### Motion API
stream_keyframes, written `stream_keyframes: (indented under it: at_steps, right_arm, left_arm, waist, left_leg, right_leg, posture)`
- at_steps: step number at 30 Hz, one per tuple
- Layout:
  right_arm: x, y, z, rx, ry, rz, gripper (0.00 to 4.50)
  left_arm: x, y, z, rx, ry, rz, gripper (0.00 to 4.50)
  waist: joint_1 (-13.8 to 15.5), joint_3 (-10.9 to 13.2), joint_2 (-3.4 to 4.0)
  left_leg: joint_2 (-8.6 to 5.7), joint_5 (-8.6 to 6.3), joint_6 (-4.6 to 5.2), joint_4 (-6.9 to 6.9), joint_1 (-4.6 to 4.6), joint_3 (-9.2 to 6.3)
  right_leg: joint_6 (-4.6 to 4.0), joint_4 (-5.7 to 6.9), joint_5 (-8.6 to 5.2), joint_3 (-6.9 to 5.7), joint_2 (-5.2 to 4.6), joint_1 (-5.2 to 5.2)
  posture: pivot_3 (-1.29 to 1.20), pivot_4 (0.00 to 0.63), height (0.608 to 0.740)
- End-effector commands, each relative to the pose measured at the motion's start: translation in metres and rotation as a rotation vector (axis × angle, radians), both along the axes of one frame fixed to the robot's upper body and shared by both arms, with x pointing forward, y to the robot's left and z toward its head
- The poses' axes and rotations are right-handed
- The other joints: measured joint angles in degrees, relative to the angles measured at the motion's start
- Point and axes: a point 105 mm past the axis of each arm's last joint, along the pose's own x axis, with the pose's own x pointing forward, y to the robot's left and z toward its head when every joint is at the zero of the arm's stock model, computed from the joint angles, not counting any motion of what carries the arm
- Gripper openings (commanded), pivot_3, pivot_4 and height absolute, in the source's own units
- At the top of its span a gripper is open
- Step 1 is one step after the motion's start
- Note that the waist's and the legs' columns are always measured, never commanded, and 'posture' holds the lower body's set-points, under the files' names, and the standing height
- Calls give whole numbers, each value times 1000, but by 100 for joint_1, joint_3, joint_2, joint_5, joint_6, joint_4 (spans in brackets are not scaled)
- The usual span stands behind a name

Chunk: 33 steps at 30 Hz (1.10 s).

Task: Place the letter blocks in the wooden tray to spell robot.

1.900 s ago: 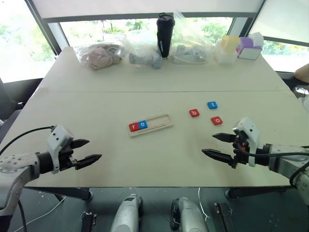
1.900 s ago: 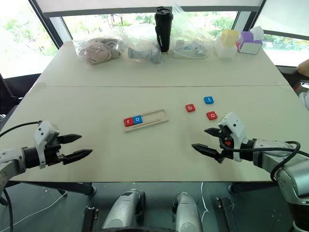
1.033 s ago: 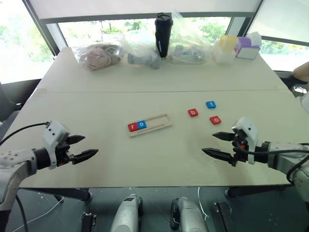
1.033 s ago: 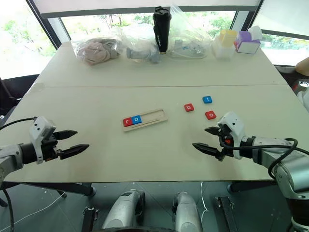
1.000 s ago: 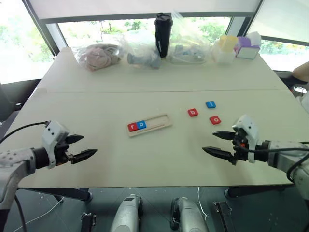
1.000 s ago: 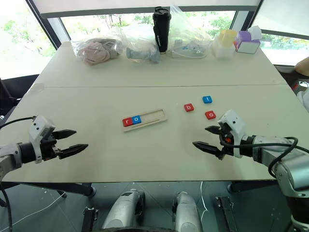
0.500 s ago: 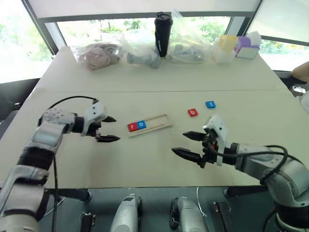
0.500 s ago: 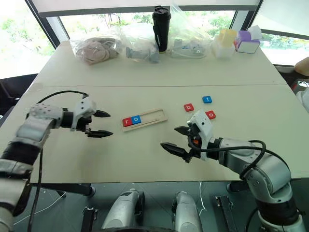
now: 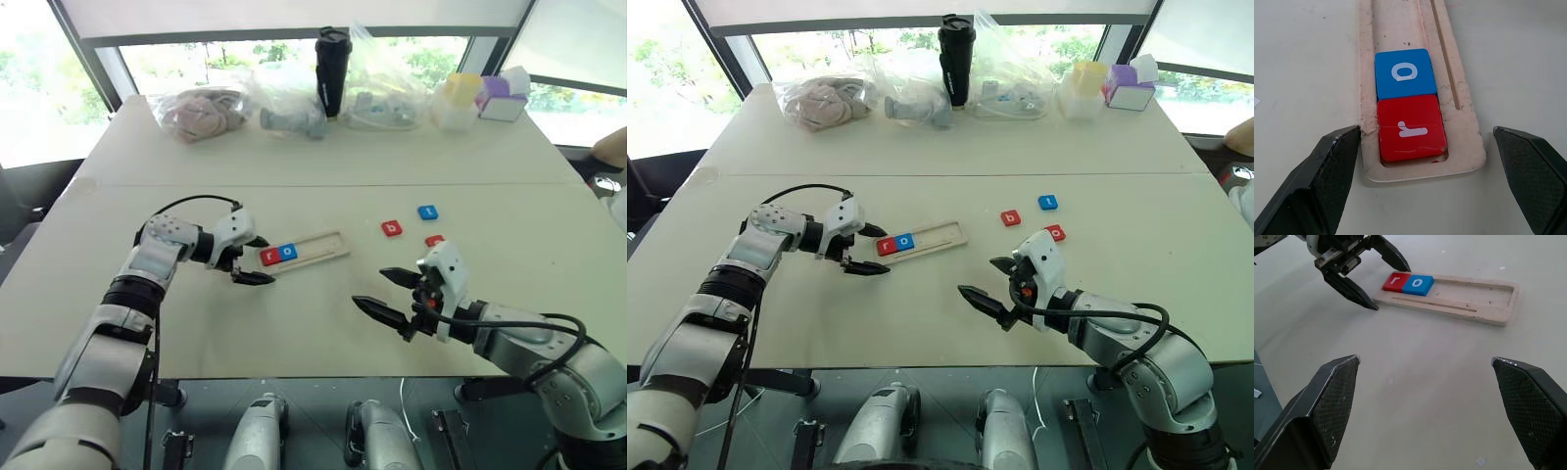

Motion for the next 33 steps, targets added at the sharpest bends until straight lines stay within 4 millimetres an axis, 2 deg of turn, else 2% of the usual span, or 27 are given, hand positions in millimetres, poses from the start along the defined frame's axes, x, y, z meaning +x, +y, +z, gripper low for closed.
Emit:
stream_keyframes:
  at_steps: [1, 4, 5, 6, 15, 18, 20, 25, 33]
  right_arm:
    - [0, 3, 8, 6, -46, 6, 4468]
    - [2, 0, 7, -3, -46, 1, 4500]
    - [3, 0, 6, -5, -47, 0, 4500]
    - [3, -1, 6, -6, -47, 0, 4500]
    - [5, -7, 7, -19, -52, -15, 4500]
    - [8, -18, 9, -42, -57, -45, 4500]
    - [9, -27, 9, -60, -59, -66, 4500]
    - [9, -41, 10, -82, -58, -101, 4500]
    - [5, -44, 6, -78, -48, -121, 4500]
  left_arm:
    - [1, -5, -15, 49, -2, 17, 4500]
    - [-1, -7, -24, 52, 11, 35, 3695]
    - [-1, -7, -25, 54, 9, 42, 3304]
    - [-1, -7, -26, 55, 8, 45, 3133]
    - [0, -15, -21, 46, -43, 25, 3134]
    - [-9, -33, -4, -20, -74, -119, 3134]
    - [-17, -38, 0, 8, -85, -219, 3134]
    - [-24, -35, -4, 92, -58, -330, 3134]
    - [-16, -32, -10, 131, -39, -293, 3134]
  waist:
    - [6, -3, 1]
    - [3, -7, 4]
    - [-1, -7, 4]
    - [-1, -10, 4]
    - [7, -15, 6]
    - [9, -15, 6]
    - [10, -14, 4]
    - [-12, -13, 3]
    - [-18, -13, 2]
  left_leg:
    - [2, 0, 0, 5, 2, -3]
    - [11, -2, 2, 28, 3, -11]
    - [13, -4, 4, 37, 3, -13]
    - [14, -4, 5, 43, 3, -14]
    - [19, -5, 6, 49, 3, -27]
    - [18, -5, 8, 49, 2, -26]
    - [16, -6, 9, 49, -4, -24]
    - [16, -20, 30, 46, -8, 2]
    - [29, -25, 37, 47, -6, 5]
  right_leg:
    - [-2, 0, -1, 0, -1, 6]
    - [-11, -1, -4, -1, -1, 20]
    - [-13, -1, -2, -2, -1, 24]
    - [-16, -1, 1, -2, -1, 26]
    - [-24, -17, 7, -1, -3, 31]
    - [-23, -17, 8, -1, -3, 31]
    - [-24, -17, 8, -1, -4, 26]
    - [-23, -24, 9, 0, -4, 20]
    - [-21, -21, 8, 0, 12, 16]
  posture:
    - [0, 150, 740]
    - [0, 150, 740]
    - [0, 150, 740]
    - [0, 150, 740]
    - [0, 150, 740]
    - [0, 150, 740]
    - [0, 150, 740]
    - [0, 150, 740]
    - [0, 150, 740]
